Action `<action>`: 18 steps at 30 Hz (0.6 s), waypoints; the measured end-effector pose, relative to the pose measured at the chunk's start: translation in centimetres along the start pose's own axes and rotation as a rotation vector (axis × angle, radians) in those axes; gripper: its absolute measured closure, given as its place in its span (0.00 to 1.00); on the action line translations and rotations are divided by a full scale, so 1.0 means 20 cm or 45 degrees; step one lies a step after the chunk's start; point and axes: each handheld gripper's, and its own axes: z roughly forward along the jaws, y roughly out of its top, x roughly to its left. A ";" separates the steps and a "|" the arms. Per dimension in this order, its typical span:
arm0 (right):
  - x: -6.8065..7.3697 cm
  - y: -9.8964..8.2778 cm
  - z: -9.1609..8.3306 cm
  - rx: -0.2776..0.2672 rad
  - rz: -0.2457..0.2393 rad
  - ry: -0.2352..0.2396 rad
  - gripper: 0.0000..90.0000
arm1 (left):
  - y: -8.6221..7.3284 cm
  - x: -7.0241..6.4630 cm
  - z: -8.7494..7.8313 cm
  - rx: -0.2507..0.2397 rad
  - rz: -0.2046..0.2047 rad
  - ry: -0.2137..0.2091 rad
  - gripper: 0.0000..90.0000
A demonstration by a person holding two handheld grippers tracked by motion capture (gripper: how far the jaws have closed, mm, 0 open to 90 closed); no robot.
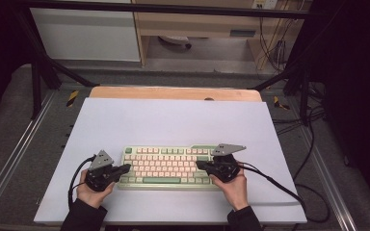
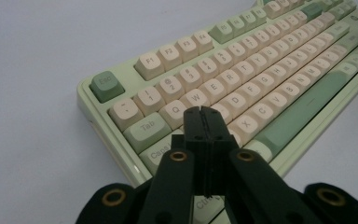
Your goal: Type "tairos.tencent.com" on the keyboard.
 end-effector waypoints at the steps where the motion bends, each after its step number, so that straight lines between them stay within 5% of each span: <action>1: 0.00 -0.01 -0.01 -0.002 0.002 0.001 1.00 | 0.00 0.00 0.00 -0.001 0.003 0.000 1.00; 18: -0.02 -0.08 -0.07 0.004 0.009 -0.001 1.00 | 0.09 -0.06 0.07 0.023 0.039 -0.002 1.00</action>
